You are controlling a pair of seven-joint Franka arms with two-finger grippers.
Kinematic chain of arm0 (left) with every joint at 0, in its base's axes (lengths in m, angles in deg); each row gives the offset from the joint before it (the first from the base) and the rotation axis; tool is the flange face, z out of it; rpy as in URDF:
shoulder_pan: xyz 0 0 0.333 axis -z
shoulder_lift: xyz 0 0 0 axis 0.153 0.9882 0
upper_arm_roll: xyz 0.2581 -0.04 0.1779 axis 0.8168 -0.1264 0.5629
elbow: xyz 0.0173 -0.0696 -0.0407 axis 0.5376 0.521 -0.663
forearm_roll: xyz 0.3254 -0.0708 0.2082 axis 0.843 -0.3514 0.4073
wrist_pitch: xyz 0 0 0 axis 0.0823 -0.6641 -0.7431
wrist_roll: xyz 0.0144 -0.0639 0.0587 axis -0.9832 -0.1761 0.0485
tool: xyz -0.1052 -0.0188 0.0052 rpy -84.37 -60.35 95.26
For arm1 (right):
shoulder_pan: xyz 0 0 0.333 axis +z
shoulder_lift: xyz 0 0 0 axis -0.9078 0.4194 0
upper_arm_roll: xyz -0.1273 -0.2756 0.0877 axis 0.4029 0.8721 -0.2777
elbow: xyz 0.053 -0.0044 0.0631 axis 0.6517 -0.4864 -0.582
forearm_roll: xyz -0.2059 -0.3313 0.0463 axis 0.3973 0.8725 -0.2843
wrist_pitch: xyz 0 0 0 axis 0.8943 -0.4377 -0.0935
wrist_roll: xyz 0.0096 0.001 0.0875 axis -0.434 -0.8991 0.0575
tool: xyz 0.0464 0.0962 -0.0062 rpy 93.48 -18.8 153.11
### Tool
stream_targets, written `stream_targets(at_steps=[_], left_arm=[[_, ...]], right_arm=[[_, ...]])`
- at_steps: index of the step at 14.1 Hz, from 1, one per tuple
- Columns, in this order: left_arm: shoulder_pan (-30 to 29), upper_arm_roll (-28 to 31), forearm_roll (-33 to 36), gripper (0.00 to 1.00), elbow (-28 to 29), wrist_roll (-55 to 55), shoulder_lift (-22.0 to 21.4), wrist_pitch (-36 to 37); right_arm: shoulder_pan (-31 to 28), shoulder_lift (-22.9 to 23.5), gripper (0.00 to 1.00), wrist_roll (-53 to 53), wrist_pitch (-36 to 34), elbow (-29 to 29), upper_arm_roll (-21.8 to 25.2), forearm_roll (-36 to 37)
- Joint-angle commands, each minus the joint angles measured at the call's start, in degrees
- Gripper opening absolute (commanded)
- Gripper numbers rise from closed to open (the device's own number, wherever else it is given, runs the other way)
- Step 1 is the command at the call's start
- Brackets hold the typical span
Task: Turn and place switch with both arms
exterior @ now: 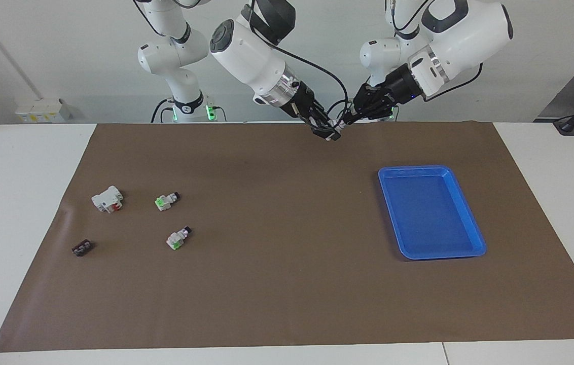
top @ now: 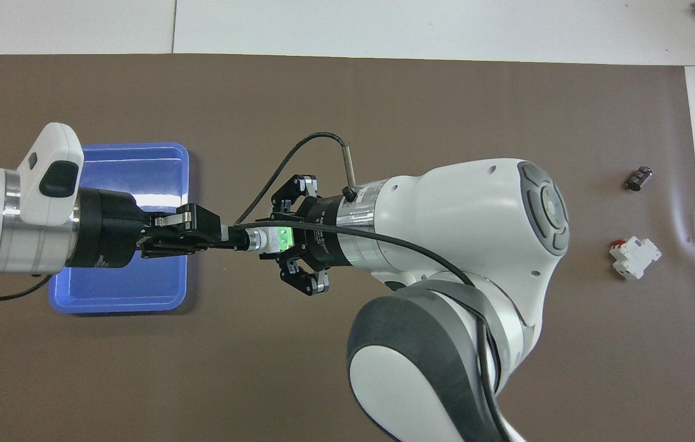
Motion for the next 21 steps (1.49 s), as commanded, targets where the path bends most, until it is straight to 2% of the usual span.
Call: stream_targets(at_steps=[1, 5, 15, 16, 17, 19, 21], left_arm=[[2.39, -0.52, -0.62, 0.00, 0.75, 7.10, -1.16, 2.37], [3.27, -0.52, -0.62, 0.00, 0.93, 14.85, -1.25, 2.02], [3.45, -0.35, -0.71, 0.00, 0.75, 15.04, -1.16, 1.67], [3.45, -0.35, -0.62, 0.00, 0.75, 14.95, -1.16, 1.58], [3.45, -0.35, -0.53, 0.00, 0.75, 14.69, -1.16, 1.41], [3.54, -0.35, -0.18, 0.00, 0.84, 14.08, -1.16, 1.32], [3.54, -0.35, 0.08, 0.00, 1.10, 13.64, -1.25, 1.40]], right_arm=[[0.06, 0.22, 0.00, -0.67, 1.66, 0.77, -0.71, 0.30], [-0.03, 0.22, 0.00, -0.58, 1.66, 0.77, -0.71, 0.30], [-0.47, 0.22, 0.00, -0.32, 1.66, 0.77, -0.71, 0.39], [-0.47, 0.22, 0.39, -0.23, 1.66, 0.77, -0.71, 0.39], [-0.38, 0.05, 0.99, 0.20, 1.66, 0.77, -0.71, 1.96], [-0.20, -0.48, 1.00, 0.38, 1.49, 0.68, -0.89, 5.57], [-0.20, -0.65, 1.00, 1.69, 1.49, 0.59, -0.89, 5.66]])
